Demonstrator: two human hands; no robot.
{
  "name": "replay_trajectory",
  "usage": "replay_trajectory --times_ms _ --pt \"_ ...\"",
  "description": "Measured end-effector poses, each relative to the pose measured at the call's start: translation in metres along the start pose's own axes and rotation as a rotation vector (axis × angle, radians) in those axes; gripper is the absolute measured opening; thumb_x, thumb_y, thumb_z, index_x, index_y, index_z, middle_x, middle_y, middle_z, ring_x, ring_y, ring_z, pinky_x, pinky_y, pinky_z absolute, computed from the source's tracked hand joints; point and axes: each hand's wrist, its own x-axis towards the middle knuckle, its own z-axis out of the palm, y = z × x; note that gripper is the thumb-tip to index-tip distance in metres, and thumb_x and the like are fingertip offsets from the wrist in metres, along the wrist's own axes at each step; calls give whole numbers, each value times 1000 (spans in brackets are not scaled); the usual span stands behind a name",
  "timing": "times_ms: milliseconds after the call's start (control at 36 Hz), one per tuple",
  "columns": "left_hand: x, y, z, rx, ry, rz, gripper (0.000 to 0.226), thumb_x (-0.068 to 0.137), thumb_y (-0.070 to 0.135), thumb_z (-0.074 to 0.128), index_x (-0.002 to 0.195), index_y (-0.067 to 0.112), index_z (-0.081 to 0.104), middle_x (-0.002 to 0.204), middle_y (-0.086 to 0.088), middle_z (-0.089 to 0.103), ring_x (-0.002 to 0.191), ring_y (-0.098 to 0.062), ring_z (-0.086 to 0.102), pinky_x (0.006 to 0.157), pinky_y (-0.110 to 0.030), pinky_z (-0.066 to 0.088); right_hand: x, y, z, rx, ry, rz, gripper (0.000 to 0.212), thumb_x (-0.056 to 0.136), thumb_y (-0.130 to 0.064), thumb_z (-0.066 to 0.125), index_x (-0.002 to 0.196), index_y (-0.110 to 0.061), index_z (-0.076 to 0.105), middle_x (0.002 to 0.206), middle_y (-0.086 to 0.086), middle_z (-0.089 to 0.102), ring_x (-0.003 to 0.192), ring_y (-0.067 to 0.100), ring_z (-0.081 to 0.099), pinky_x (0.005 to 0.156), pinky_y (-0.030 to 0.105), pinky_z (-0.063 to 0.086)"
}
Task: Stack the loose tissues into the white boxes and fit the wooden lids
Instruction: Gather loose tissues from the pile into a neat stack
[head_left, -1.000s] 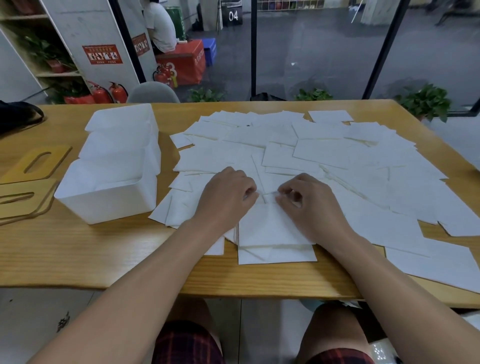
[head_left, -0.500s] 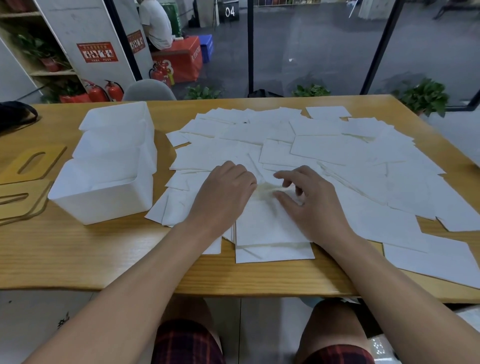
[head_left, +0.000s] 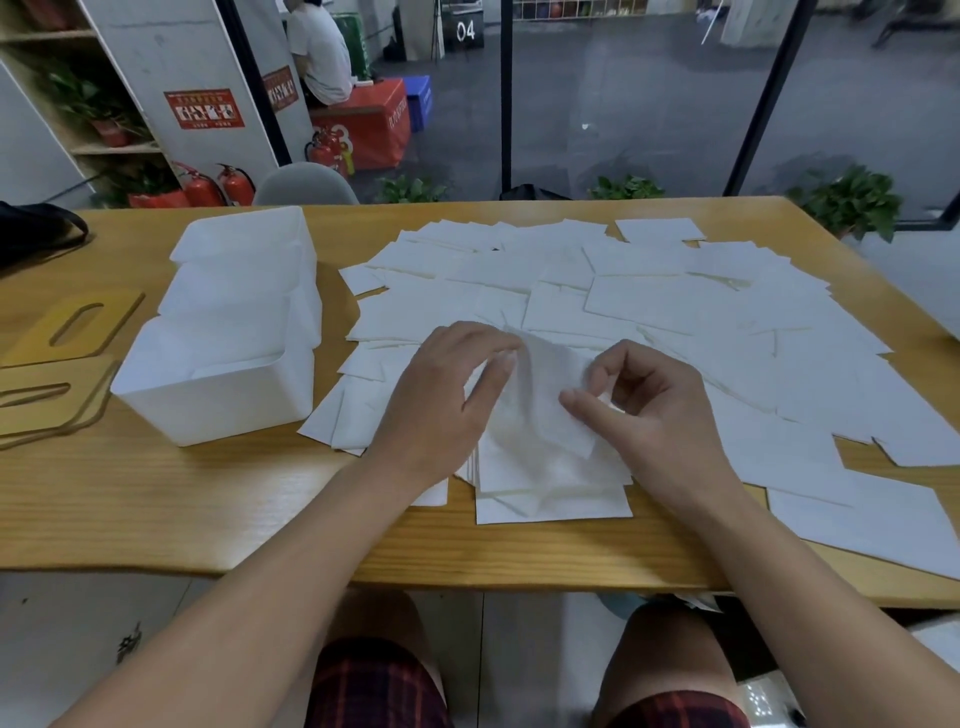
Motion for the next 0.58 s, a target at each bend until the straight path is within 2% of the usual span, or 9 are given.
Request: replay_trajectory --times_ms 111,167,222,278,333,417,472,528,583 --pt "1 0 5 -58 -69 -27 39 117 43 49 155 33 58 154 21 57 145 11 39 114 -5 25 -1 -1 -6 55 -17 41 26 89 -19 90 91 -15 65 85 -5 64 57 14 41 55 22 38" --pt "0 0 9 -89 -78 -49 45 116 50 48 160 41 47 160 25 48 148 14 33 114 -4 23 -1 -1 -7 75 -39 39 27 89 -21 89 97 -15 65 88 -4 63 60 21 42 56 26 39" --pt "0 1 11 -134 -79 -83 49 115 55 49 162 48 39 163 28 43 148 11 35 115 -10 30 0 0 -9 85 -54 42 27 90 -20 89 102 -15 65 93 -1 64 64 34 42 58 34 40" --pt "2 0 11 -200 -60 -112 47 113 55 52 158 48 42 149 25 57 138 2 52 109 -17 43 1 0 -10 108 -60 63 27 91 -15 88 106 -14 66 100 6 65 70 45 47 61 50 44" --pt "3 0 9 -259 -39 -140 38 111 50 59 148 46 53 111 17 68 107 -8 66 89 -17 51 0 0 -11 131 -42 91 25 92 -9 85 109 -14 67 108 10 66 84 50 56 68 59 51" --pt "1 -2 6 -290 -24 -163 21 107 34 69 125 45 71 84 7 60 75 -13 59 68 -18 48 -1 -2 -12 143 21 155 24 94 -8 84 112 -18 71 114 2 71 91 35 71 68 47 58" --pt "-2 -2 5 -314 -9 -180 18 106 29 72 118 42 76 81 7 60 70 -8 56 66 -14 45 -1 0 -15 113 73 190 24 95 -15 85 113 -24 73 111 1 72 83 24 71 67 35 56" --pt "-5 -3 5 -362 1 -203 17 105 28 73 116 41 77 77 7 59 67 -5 54 65 -13 44 -2 2 -19 16 117 224 27 93 -25 87 115 -32 73 103 -2 69 69 19 62 63 30 50" --pt "-9 -5 4 -393 7 -220 17 105 29 74 117 40 76 74 10 60 65 -4 54 65 -13 45 -2 5 -21 -41 129 255 29 91 -30 89 113 -37 73 94 -9 67 62 13 63 59 24 48"
